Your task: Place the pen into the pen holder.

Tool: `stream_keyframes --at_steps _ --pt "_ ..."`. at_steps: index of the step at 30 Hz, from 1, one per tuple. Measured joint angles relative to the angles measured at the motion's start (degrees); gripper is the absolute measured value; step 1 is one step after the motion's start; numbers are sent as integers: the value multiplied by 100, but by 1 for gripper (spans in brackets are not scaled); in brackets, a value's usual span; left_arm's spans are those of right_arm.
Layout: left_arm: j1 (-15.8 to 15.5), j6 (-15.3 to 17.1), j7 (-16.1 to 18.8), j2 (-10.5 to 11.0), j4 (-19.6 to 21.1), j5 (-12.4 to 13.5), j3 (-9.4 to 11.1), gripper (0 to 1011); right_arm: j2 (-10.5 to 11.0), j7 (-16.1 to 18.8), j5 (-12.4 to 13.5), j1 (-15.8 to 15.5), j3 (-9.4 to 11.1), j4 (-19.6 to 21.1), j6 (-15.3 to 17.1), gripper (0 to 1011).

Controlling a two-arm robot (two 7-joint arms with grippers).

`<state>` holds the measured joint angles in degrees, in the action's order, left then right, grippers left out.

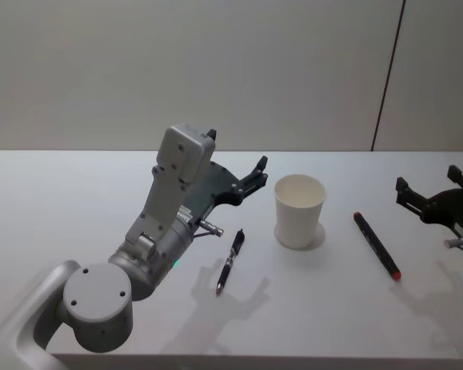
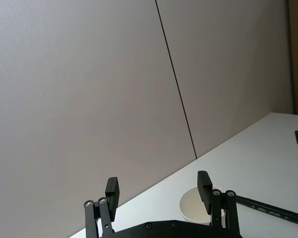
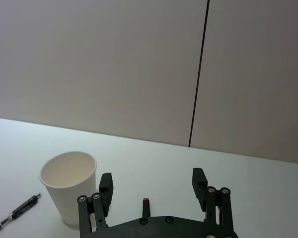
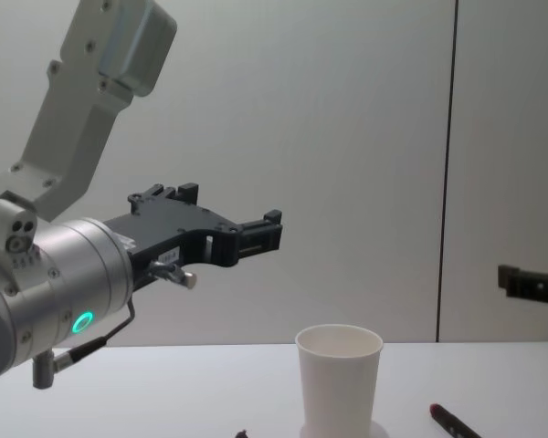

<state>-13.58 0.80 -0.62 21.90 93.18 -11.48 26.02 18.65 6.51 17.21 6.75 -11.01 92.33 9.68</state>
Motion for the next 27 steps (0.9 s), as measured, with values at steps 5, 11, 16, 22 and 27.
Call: stream_keyframes --at_steps 5,11,16,22,27 --pt "0 0 0 0 0 0 0 1004 -54 131 -37 299 21 -364 338 1001" --pt "0 0 0 0 0 0 0 1004 -118 274 -134 578 15 -717 659 1001" --pt "0 0 0 0 0 0 0 1004 -195 401 -240 828 -27 -1064 911 1001" --pt "0 0 0 0 0 0 0 1004 -280 488 -346 1048 -78 -1383 1162 1001" --pt "0 0 0 0 0 0 0 1004 -348 499 -417 1190 -122 -1585 1349 1001"
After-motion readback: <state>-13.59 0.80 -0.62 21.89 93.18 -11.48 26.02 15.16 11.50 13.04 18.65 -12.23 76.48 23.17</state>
